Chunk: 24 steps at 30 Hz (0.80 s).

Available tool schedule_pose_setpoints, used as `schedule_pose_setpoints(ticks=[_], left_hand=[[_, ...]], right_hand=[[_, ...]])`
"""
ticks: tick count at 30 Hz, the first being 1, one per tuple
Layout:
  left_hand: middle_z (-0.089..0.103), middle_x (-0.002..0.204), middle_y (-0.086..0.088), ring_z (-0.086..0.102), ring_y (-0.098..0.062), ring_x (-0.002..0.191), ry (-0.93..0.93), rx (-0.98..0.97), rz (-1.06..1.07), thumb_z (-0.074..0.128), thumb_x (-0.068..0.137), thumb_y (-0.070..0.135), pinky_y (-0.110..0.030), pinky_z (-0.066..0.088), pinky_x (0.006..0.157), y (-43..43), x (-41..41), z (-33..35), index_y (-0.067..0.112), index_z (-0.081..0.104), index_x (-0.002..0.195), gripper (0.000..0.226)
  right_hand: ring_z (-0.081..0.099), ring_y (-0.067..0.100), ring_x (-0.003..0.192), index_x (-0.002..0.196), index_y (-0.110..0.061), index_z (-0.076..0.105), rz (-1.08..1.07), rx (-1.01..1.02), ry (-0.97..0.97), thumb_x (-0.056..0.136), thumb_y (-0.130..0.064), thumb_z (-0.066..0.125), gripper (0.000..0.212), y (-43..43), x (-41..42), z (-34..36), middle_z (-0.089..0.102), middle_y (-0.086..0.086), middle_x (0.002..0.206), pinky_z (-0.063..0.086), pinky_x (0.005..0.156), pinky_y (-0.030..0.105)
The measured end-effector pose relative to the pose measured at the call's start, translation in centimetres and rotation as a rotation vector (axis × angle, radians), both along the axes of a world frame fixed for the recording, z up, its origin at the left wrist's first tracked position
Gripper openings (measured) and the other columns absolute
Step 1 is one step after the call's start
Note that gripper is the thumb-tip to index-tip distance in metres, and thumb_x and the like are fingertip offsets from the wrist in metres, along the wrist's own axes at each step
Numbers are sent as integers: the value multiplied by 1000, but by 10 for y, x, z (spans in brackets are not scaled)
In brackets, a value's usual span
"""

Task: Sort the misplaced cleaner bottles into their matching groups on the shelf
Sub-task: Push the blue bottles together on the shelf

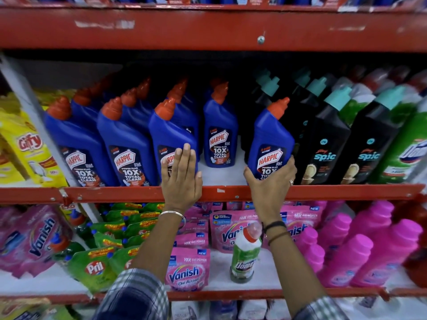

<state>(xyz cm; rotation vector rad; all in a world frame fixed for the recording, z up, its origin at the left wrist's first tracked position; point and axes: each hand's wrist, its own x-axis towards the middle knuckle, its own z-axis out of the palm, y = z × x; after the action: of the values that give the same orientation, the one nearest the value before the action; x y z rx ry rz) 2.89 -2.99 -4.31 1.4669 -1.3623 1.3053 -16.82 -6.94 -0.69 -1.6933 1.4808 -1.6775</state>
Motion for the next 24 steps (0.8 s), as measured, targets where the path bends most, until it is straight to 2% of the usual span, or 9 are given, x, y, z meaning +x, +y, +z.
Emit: schedule_pose_setpoints(ticks=[3, 5, 7, 11, 13, 16, 18, 24], left_hand=[[-4, 161, 1, 1, -15, 148, 9, -2, -3, 26, 99, 30, -42, 1, 120, 0, 0, 0, 11, 4, 153, 61], [-3, 161, 1, 1, -15, 148, 15, 1, -11, 25, 100, 30, -43, 1, 120, 0, 1, -1, 11, 4, 153, 60], [-2, 161, 0, 2, -15, 148, 16, -1, -11, 24, 100, 31, -44, 3, 119, 0, 1, -1, 11, 6, 152, 59], [-3, 161, 0, 2, -15, 148, 16, 14, -16, 23, 101, 31, -44, 3, 119, 1, 1, -2, 11, 5, 153, 58], [-3, 161, 0, 2, -15, 148, 21, 20, -12, 23, 101, 32, -43, 3, 119, 1, 0, -1, 11, 5, 153, 58], [-3, 161, 0, 2, -15, 148, 29, 31, -11, 23, 101, 32, -43, 2, 120, 0, 2, -2, 11, 6, 152, 58], [-3, 161, 0, 2, -15, 148, 28, 36, -17, 22, 101, 32, -43, 2, 119, 0, 2, -2, 11, 5, 152, 58], [-2, 161, 0, 3, -15, 148, 19, 25, -25, 26, 99, 31, -43, 3, 120, 1, 3, -1, 10, 7, 152, 60]], right_hand=[[42, 27, 118, 141, -1, 23, 21, -12, -52, 62, -31, 86, 105, 0, 0, 3, 40, 16, 132, 41, 100, 37], [42, 22, 116, 141, -1, 26, 48, -36, -69, 62, -28, 87, 103, 2, 4, 5, 41, 15, 132, 35, 97, 21], [41, 16, 116, 140, -1, 28, 78, -67, -75, 62, -29, 87, 101, 7, 13, 9, 42, 14, 133, 32, 96, 15], [43, 16, 115, 140, -4, 30, 131, -75, -58, 62, -37, 86, 101, 16, 36, 13, 44, 11, 131, 39, 94, 23], [41, 20, 120, 142, -6, 27, 158, -68, -54, 62, -39, 86, 104, 19, 47, 12, 42, 10, 133, 40, 100, 29], [35, 22, 129, 143, -6, 24, 169, -67, -57, 62, -36, 86, 106, 22, 59, 10, 39, 12, 139, 32, 109, 31], [35, 23, 129, 141, -4, 26, 158, -60, -53, 62, -34, 87, 104, 23, 65, 7, 40, 13, 139, 29, 107, 28], [44, 28, 119, 134, -2, 34, 69, -55, -23, 58, -38, 87, 99, 26, 70, 5, 46, 15, 127, 40, 97, 36]])
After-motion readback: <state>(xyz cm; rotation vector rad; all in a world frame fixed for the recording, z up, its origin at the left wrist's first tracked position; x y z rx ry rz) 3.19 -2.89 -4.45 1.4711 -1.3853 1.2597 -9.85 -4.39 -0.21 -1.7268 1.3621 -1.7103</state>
